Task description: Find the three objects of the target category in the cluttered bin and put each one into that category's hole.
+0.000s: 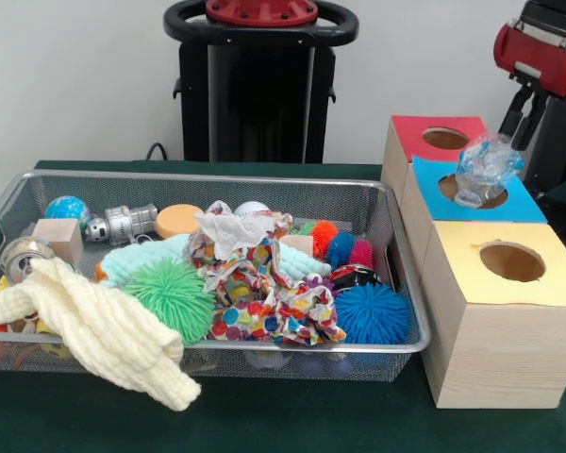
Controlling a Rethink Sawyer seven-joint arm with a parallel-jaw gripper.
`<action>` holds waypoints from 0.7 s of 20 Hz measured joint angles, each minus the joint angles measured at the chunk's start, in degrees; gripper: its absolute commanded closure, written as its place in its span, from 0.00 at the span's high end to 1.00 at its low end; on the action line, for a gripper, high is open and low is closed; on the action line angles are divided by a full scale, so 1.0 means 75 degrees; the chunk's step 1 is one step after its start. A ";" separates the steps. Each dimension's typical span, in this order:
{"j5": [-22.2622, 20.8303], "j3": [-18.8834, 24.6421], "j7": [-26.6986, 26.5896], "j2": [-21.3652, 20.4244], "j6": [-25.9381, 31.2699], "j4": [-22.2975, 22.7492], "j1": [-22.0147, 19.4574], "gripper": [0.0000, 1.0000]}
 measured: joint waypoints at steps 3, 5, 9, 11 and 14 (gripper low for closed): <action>-0.0002 0.0001 0.0000 -0.0002 -0.0054 0.0007 -0.0006 0.00; -0.0002 0.0000 0.0000 -0.0006 -0.0079 0.0010 -0.0009 0.00; -0.0002 0.0001 0.0000 -0.0022 -0.0122 0.0027 -0.0024 0.00; -0.0002 0.0001 0.0000 -0.0035 -0.0148 0.0038 -0.0044 0.00; 0.0000 0.0001 0.0000 -0.0055 -0.0212 0.0061 -0.0084 0.00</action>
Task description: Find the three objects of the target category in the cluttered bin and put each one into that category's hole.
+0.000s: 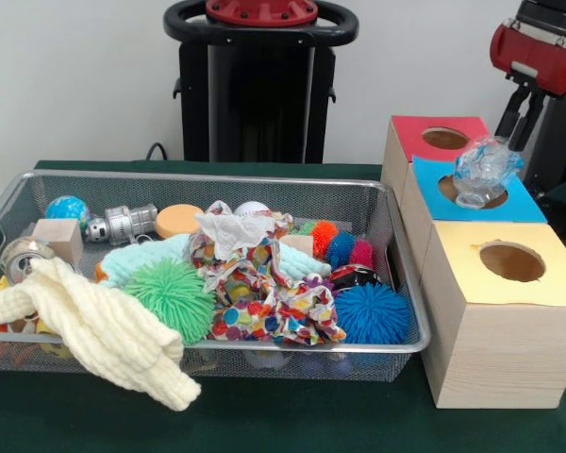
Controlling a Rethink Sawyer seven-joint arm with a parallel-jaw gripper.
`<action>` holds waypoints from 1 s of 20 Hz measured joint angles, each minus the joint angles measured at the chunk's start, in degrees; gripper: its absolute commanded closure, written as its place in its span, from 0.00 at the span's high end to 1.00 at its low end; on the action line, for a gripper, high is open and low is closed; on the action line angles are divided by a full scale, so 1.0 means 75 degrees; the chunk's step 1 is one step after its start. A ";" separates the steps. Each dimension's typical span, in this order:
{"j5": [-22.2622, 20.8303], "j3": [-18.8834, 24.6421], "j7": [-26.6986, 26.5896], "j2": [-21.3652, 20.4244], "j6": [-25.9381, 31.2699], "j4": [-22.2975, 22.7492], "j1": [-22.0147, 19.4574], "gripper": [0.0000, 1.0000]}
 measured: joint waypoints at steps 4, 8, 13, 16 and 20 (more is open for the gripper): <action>0.0001 0.0000 0.0000 -0.0057 -0.0205 0.0107 -0.0103 0.00; -0.0001 0.0000 0.0000 -0.0144 -0.0525 0.0275 -0.0232 0.00; -0.0091 0.0000 0.0000 -0.0216 -0.0827 0.0470 -0.0374 0.00; -0.0176 0.0001 0.0000 -0.0230 -0.0906 0.0512 -0.0416 0.00; -0.0364 0.0010 0.0000 -0.0238 -0.0982 0.0564 -0.0477 0.00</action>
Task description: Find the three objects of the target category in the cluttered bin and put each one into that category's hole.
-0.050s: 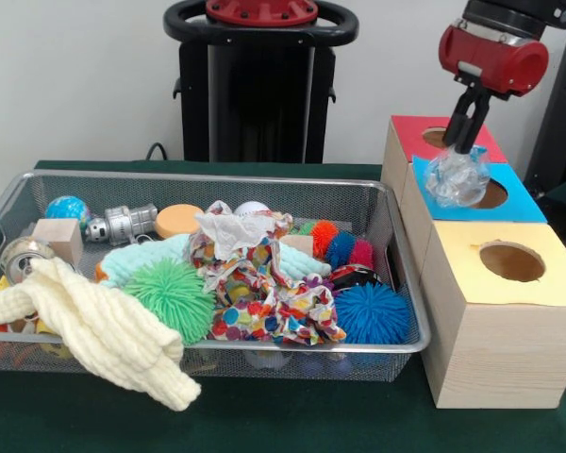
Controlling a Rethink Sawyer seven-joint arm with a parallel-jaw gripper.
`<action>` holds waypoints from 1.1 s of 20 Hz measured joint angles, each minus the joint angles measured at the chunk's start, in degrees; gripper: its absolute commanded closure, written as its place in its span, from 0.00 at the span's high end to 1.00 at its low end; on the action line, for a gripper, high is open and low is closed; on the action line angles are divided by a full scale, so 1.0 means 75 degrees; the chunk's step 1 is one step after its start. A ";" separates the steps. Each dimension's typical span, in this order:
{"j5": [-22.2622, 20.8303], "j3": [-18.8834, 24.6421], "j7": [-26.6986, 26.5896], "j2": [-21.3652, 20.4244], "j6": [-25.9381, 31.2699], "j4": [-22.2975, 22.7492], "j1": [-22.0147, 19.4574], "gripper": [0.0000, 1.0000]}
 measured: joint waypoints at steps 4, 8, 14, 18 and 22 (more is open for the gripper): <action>-0.0149 0.0008 0.0000 -0.0011 -0.0009 0.0048 -0.0031 0.00; -0.0156 0.0010 0.0000 -0.0029 -0.0012 0.0074 -0.0041 0.00; -0.0156 0.0022 0.0000 -0.0068 -0.0012 0.0100 -0.0043 0.00; -0.0156 0.0022 0.0000 -0.0090 -0.0012 0.0099 -0.0043 0.00; -0.0156 0.0022 0.0000 -0.0092 -0.0012 0.0099 -0.0039 0.00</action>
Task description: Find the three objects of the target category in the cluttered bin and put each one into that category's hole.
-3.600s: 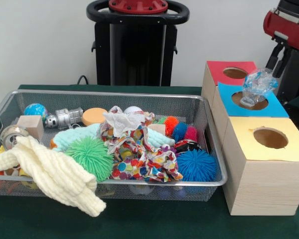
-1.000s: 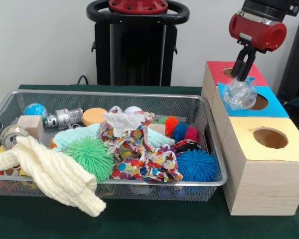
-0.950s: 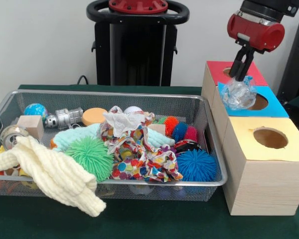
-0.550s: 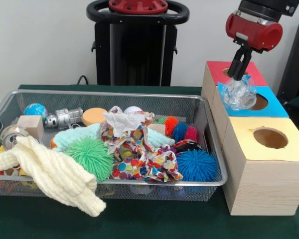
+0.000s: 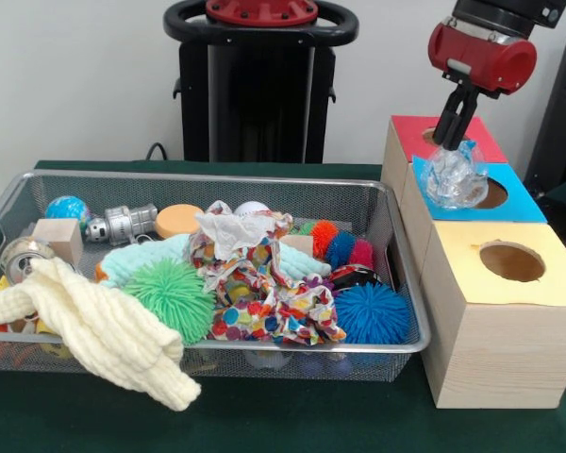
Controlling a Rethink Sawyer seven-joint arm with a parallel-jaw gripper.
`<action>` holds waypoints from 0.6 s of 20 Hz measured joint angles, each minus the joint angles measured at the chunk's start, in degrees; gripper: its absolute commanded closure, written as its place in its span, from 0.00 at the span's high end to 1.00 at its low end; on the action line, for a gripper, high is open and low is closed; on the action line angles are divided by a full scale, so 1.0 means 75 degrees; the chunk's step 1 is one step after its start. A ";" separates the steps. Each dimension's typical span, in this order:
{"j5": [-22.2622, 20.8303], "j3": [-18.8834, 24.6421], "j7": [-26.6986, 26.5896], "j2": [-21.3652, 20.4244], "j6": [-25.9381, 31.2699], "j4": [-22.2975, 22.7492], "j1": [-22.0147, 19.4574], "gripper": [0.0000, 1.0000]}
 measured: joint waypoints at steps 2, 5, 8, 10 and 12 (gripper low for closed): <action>0.0000 0.0000 0.0000 0.0000 0.0000 0.0000 0.0006 0.00; 0.0002 -0.0001 0.0000 0.0002 -0.0002 -0.0001 0.0035 0.00; 0.0000 0.0000 0.0000 0.0005 0.0000 -0.0001 0.0063 0.00; 0.0000 0.0000 0.0000 0.0005 0.0000 -0.0001 0.0064 0.00; 0.0000 0.0000 0.0000 0.0005 0.0000 -0.0001 0.0064 0.00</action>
